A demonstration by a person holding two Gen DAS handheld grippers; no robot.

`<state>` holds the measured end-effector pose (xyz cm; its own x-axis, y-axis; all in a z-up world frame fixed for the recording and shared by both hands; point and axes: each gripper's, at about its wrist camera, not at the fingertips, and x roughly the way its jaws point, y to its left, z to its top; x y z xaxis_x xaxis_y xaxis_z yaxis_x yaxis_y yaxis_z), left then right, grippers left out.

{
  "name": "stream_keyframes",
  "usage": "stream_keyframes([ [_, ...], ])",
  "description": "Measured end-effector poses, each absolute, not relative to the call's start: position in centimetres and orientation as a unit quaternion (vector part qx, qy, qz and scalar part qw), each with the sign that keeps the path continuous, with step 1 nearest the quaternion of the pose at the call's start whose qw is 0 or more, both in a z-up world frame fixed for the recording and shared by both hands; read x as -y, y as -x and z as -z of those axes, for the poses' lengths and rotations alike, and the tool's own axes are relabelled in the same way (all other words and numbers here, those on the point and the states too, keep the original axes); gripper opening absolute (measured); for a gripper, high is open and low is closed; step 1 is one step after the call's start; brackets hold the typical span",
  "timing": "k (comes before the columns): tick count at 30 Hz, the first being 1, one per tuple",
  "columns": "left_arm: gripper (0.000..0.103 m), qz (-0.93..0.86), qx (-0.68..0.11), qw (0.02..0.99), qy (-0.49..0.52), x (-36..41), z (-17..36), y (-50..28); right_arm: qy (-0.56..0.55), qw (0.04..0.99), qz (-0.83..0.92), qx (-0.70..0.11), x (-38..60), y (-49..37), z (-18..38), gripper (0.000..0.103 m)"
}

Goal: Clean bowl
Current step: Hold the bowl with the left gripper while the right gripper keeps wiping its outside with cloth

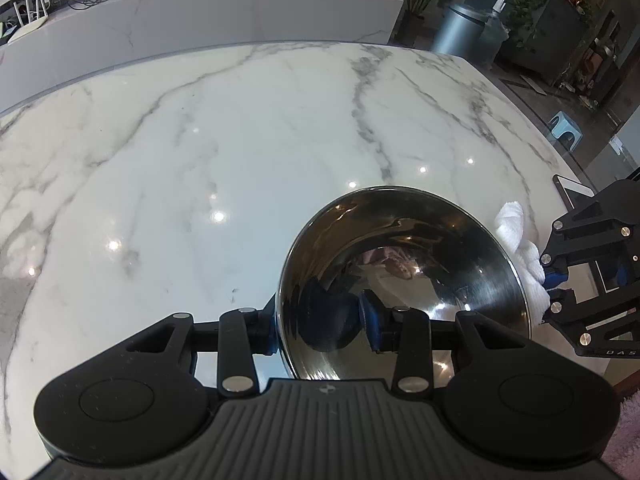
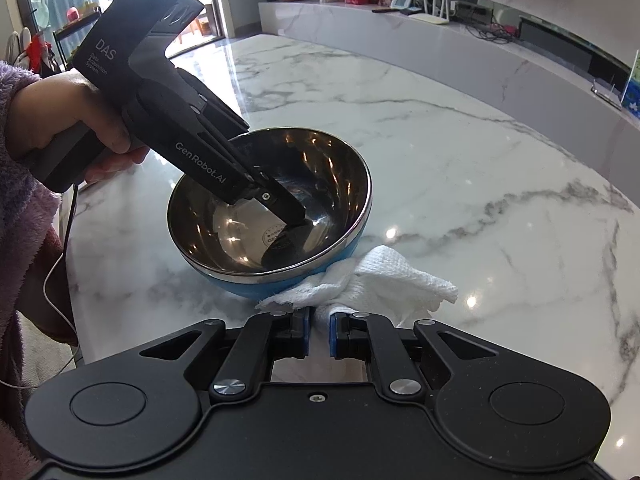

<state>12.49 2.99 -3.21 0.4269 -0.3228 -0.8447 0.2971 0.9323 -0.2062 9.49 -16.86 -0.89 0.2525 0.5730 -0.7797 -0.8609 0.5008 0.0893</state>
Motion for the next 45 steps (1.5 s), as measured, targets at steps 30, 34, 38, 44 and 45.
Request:
stream_keyframes([
  [30, 0.038, 0.181, -0.484, 0.856, -0.007, -2.0, 3.2, -12.8, 0.172, 0.801, -0.434, -0.375, 17.1, -10.3, 0.6, 0.009],
  [34, 0.038, 0.180, -0.485, 0.856, -0.008, -2.0, 3.1, -12.8, 0.196, 0.793, -0.431, -0.384, 16.2, -10.0, 1.4, 0.009],
  [38, 0.038, 0.180, -0.486, 0.855, -0.006, -2.1, 3.1, -12.8, 0.193, 0.792, -0.430, -0.388, 16.2, -10.1, 1.4, 0.009],
  [44, 0.038, 0.174, -0.486, 0.856, 0.015, -2.8, 2.9, -12.5, 0.198, 0.791, -0.428, -0.389, 16.2, -10.1, 1.7, 0.009],
  [45, 0.039, 0.173, -0.488, 0.855, 0.020, -2.9, 2.9, -12.5, 0.198, 0.792, -0.428, -0.389, 16.1, -10.1, 1.7, 0.009],
])
